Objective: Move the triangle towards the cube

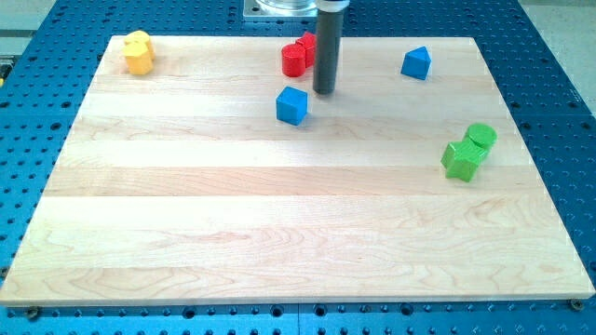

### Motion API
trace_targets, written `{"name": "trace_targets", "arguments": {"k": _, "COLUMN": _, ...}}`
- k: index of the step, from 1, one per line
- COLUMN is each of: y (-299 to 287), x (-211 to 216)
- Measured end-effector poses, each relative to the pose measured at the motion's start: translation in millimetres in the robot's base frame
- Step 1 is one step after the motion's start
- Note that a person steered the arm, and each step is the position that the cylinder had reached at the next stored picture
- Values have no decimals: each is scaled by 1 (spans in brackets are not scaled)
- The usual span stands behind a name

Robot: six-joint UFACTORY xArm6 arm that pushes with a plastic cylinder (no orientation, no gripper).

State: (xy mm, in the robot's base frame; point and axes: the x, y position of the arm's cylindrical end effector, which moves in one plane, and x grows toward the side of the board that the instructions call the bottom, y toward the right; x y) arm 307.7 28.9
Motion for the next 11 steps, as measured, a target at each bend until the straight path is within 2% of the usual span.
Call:
{"name": "trace_targets", "arguments": {"k": 1, "y": -51, "x": 1}}
{"name": "trace_targets", "arguments": {"k": 2, "y": -59, "x": 31}}
{"name": "trace_targets", "arguments": {"k": 3, "y": -27, "x": 44}}
{"name": "trace_targets", "arguments": {"k": 5, "y": -18, "x": -5}}
{"name": "trace_targets", "arguments": {"k": 6, "y": -19, "x": -5}}
{"name": "trace_targets", "arguments": {"k": 7, "y": -19, "x": -24}}
{"name": "trace_targets", "arguments": {"k": 8, "y": 49, "x": -57}}
{"name": "trace_targets", "arguments": {"k": 10, "y": 158, "x": -81}}
{"name": "trace_targets", "arguments": {"k": 11, "y": 194, "x": -53}}
